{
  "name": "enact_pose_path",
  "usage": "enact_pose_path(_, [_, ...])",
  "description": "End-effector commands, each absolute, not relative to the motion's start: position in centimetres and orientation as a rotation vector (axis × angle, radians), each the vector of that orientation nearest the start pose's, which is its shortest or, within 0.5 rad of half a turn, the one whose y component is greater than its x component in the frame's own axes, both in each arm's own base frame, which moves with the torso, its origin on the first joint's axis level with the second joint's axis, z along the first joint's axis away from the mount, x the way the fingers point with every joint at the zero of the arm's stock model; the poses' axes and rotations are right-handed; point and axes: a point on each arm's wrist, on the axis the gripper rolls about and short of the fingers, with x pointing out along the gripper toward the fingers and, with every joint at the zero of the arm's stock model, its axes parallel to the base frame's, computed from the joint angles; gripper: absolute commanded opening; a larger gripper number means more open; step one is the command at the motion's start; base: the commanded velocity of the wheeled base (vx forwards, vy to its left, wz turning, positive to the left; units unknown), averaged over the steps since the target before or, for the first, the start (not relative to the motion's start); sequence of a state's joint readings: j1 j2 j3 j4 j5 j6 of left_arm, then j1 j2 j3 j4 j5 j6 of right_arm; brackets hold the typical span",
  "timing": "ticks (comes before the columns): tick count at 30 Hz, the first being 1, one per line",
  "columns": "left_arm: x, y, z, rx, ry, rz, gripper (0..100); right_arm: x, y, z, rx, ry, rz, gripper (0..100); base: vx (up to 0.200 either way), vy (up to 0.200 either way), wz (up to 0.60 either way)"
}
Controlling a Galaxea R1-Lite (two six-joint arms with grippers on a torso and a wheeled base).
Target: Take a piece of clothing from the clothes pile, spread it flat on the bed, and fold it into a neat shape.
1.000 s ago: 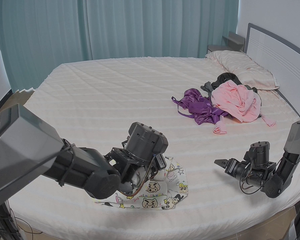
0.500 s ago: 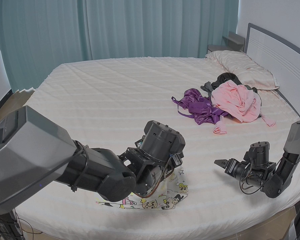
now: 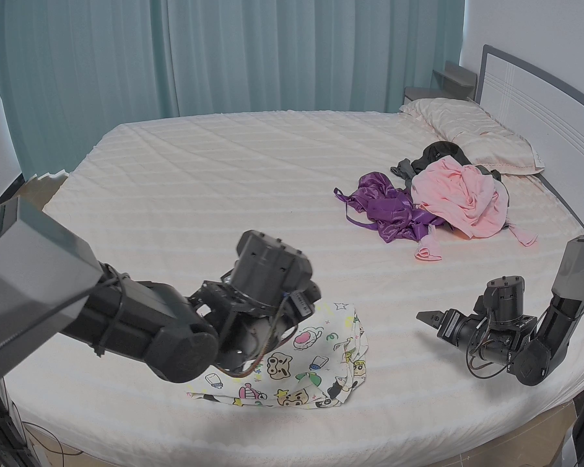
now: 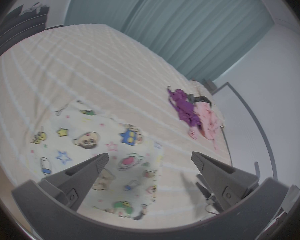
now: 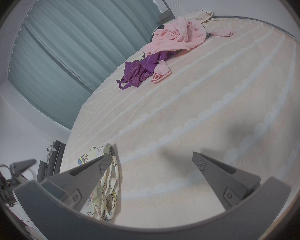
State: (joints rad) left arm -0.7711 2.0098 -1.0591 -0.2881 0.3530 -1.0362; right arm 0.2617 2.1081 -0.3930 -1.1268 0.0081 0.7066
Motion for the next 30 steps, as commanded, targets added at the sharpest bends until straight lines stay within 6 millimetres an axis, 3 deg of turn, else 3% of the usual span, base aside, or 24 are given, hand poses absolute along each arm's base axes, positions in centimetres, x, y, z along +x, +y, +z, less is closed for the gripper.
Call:
enact_pose_path(1, [26.9, -19.7, 10.6, -0.697, 0.736, 0.050, 100, 27.8, 7.6, 1.6, 0.641, 0.663, 0.046, 100, 0.000, 0.000, 0.00])
enact_pose_path(6, [25.4, -16.3, 7.2, -0.788, 0.777, 0.114, 100, 27.1, 8.7, 1.5, 0.706, 0.705, 0.077, 100, 0.000, 0.000, 0.00])
enact_pose_path(11, [24.9, -15.1, 5.5, -0.866, 0.747, 0.059, 100, 26.4, 9.9, 1.4, 0.725, 0.733, 0.102, 100, 0.000, 0.000, 0.00])
enact_pose_path(14, [24.0, -14.5, 4.2, -0.854, 0.777, 0.077, 100, 25.9, 10.3, 1.2, 0.716, 0.754, 0.115, 100, -0.200, 0.000, 0.00])
enact_pose_path(20, [23.4, -13.6, 3.6, -0.864, 0.817, 0.079, 100, 25.5, 11.3, 0.5, 0.698, 0.787, 0.131, 100, -0.200, 0.000, 0.00])
enact_pose_path(30, [23.3, -13.7, 3.6, -0.876, 0.841, 0.038, 100, 25.3, 11.8, 0.9, 0.698, 0.774, 0.160, 100, 0.000, 0.000, 0.00])
